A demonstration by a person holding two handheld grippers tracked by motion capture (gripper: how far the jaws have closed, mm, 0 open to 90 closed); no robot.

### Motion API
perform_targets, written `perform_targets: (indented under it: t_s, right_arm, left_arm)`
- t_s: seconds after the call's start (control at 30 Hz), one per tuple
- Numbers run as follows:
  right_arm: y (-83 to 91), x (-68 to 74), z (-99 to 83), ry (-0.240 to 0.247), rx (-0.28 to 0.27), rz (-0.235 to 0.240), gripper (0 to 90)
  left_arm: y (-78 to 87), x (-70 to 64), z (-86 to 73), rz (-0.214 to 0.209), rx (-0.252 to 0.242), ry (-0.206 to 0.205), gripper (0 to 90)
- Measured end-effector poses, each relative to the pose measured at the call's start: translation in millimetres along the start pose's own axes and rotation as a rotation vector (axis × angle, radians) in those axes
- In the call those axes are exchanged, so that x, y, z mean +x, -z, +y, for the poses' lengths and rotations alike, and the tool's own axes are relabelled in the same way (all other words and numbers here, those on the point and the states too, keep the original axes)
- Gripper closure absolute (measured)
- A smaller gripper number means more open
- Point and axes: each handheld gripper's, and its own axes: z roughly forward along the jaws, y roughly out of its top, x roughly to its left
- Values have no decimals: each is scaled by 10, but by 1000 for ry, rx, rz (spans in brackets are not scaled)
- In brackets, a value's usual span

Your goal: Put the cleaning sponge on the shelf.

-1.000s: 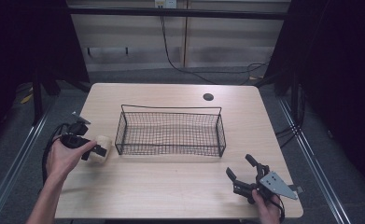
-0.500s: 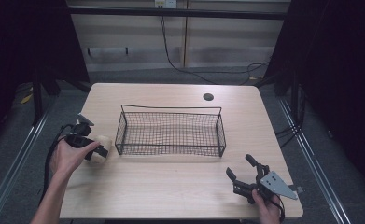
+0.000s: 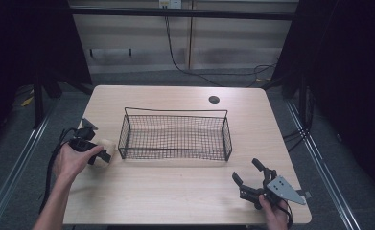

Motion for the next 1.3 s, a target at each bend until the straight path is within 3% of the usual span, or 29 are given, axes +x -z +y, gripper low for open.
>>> perform_targets:
  t_s: [0.43,0.63,1.03,1.3]
  right_arm:
    - [0,0,0,-1,1,1,128]
    - [0,0,0,-2,2,1,128]
    - [0,0,0,-2,1,1,127]
    - [1,1,0,0,1,-3,128]
  left_arm:
    - [84,18,-11,30,13,-2,275]
    - [158,-24,-11,66,14,-23,275]
    - [239,-133,22,147,35,-23,276]
    - [356,-117,8,129,23,-13,277]
